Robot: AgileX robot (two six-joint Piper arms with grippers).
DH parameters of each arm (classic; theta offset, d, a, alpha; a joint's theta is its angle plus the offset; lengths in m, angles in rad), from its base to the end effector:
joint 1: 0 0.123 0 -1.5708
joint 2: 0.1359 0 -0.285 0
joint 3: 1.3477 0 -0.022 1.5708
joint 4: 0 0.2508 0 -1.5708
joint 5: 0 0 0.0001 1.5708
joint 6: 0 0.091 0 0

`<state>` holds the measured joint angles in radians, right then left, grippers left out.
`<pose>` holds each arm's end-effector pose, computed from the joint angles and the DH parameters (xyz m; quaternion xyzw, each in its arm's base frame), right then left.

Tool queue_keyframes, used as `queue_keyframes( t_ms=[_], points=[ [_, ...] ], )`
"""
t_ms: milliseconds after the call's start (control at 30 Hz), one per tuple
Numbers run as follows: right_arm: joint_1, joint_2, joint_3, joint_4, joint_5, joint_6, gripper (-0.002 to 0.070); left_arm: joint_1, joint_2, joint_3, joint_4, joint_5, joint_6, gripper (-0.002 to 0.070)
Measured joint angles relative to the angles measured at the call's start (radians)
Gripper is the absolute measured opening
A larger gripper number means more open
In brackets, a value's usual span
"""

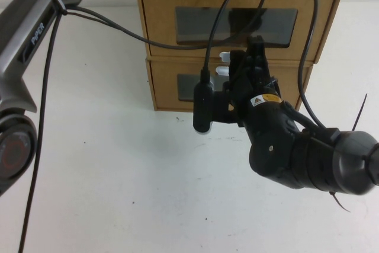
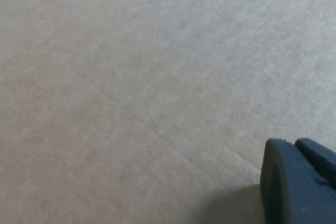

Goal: Open the shoe box
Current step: 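Pull the top drawer of the cardboard box fully open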

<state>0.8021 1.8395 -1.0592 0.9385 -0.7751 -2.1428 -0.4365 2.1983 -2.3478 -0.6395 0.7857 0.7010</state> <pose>0.3103 0.2470 0.2290 -0.5570 0.5088 -0.3894 0.5284 0.4462 -0.2506 0.3739 0.3743 0.7436 -0.2387 0.5000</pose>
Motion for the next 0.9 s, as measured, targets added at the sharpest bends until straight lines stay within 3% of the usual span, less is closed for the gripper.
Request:
queue_keyframes(
  t_ms=[900],
  points=[
    [0.002,0.075,-0.106,0.031,-0.034,-0.009,0.0176,0.0,0.0,0.0,-0.004,-0.002,0.004,-0.0007]
  ],
)
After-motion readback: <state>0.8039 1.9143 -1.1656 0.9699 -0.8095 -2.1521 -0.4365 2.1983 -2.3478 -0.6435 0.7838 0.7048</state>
